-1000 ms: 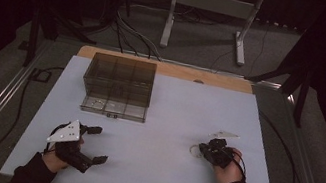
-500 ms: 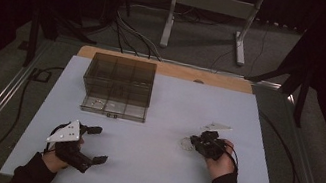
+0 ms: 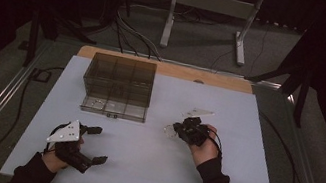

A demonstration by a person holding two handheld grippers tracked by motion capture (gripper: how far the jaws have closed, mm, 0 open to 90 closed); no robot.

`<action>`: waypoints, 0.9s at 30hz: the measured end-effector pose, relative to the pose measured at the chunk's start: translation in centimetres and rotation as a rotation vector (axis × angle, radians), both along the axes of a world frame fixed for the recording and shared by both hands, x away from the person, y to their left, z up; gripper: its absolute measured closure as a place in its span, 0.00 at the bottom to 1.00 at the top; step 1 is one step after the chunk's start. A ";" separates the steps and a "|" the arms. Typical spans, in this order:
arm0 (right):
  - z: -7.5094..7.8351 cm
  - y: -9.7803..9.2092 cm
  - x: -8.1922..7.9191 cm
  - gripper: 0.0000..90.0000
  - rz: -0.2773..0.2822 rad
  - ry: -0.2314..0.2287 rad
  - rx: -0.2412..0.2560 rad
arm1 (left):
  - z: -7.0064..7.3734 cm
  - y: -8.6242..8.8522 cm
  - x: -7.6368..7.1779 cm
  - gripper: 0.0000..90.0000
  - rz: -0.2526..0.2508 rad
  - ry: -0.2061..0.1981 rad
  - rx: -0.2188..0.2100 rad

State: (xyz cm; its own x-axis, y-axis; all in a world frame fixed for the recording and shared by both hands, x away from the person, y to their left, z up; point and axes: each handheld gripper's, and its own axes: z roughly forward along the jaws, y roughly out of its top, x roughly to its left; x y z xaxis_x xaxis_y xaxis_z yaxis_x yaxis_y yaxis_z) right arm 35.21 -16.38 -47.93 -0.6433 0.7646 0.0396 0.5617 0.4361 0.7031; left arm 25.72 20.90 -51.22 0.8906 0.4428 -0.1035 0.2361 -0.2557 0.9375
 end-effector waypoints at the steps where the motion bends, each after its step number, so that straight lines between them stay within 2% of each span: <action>1: 0.2 0.4 0.2 0.96 0.007 -0.007 -0.005 | 0.0 0.0 0.0 0.01 0.001 0.000 -0.002; 12: 2.0 4.3 2.0 0.96 0.066 -0.019 0.007 | 0.0 0.0 0.0 0.01 -0.001 -0.001 -0.005; 14: 2.3 5.6 2.4 0.96 0.084 -0.025 0.006 | 0.0 0.0 -0.1 0.01 0.000 -0.001 -0.006; 27: 3.3 10.4 3.7 0.96 0.155 -0.032 0.013 | 0.1 0.1 -0.1 0.01 -0.004 0.001 -0.013</action>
State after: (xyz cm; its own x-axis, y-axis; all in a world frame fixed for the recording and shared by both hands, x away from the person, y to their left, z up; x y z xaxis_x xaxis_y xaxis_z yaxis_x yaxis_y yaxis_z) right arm 38.89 -5.98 -44.65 -0.7546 0.6556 0.0263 0.4653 0.5065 0.7259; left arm 25.64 21.05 -51.15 0.8921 0.4381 -0.1101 0.2359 -0.2440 0.9407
